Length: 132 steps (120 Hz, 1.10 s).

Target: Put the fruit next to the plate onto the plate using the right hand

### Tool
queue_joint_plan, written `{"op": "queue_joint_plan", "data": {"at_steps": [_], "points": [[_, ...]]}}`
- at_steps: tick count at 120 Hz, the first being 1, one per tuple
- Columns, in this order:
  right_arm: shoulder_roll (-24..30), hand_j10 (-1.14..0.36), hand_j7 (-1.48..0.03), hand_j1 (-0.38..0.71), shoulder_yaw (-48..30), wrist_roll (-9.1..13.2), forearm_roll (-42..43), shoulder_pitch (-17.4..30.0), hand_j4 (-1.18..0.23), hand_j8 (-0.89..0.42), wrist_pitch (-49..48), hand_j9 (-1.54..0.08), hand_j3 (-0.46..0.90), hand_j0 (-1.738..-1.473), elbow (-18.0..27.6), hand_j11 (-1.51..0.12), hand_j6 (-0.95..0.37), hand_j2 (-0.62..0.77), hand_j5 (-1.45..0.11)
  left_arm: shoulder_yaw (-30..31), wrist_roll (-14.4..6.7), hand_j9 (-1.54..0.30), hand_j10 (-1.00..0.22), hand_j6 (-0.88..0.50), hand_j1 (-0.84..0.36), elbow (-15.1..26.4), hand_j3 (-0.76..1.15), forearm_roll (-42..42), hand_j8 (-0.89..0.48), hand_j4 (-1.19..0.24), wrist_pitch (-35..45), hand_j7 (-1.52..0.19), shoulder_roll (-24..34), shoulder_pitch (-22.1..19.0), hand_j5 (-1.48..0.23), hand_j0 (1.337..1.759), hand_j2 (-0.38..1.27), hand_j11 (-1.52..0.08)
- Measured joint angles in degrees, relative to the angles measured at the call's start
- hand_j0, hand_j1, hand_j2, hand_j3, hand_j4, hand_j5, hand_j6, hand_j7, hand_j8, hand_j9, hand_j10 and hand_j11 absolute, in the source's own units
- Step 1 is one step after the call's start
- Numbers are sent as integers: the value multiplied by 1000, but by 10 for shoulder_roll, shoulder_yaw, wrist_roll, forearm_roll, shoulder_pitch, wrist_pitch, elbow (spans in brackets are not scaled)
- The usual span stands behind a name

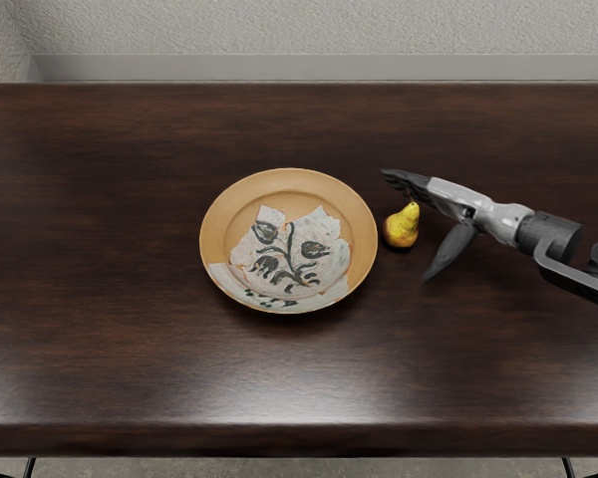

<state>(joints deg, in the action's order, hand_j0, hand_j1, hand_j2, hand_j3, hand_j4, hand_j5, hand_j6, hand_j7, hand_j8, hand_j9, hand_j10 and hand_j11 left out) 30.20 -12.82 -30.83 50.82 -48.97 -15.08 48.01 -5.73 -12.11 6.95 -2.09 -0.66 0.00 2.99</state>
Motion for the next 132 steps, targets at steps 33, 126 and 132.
{"op": "queue_joint_plan", "data": {"at_steps": [33, 126, 132], "points": [[-2, -137, -176, -189, 1, 0, 0, 2, -139, -139, -1, -176, 0, -1658, -2, -176, -140, -23, -176, 0, 0, -20, -16, -16, 331, 0, 0, 0, -16, -16, 0, -20, 0, 0, -20, 1658, 3, -20], [-2, -297, -761, 331, 18, 0, 1, 5, -631, -338, -7, -727, -1, -1655, -6, -749, -618, -69, -719, 0, 0, -19, -15, -15, 331, 0, 0, 0, -15, -15, 0, -19, 0, 0, -20, 1658, 3, -19], [-2, -288, -810, 360, 17, 0, 1, 5, -673, -321, -12, -775, -1, -1653, -8, -799, -619, -19, -759, 0, 0, -19, -15, -15, 331, 0, 0, 0, -15, -15, 0, -19, 0, 0, -19, 1658, 3, -19]]}}
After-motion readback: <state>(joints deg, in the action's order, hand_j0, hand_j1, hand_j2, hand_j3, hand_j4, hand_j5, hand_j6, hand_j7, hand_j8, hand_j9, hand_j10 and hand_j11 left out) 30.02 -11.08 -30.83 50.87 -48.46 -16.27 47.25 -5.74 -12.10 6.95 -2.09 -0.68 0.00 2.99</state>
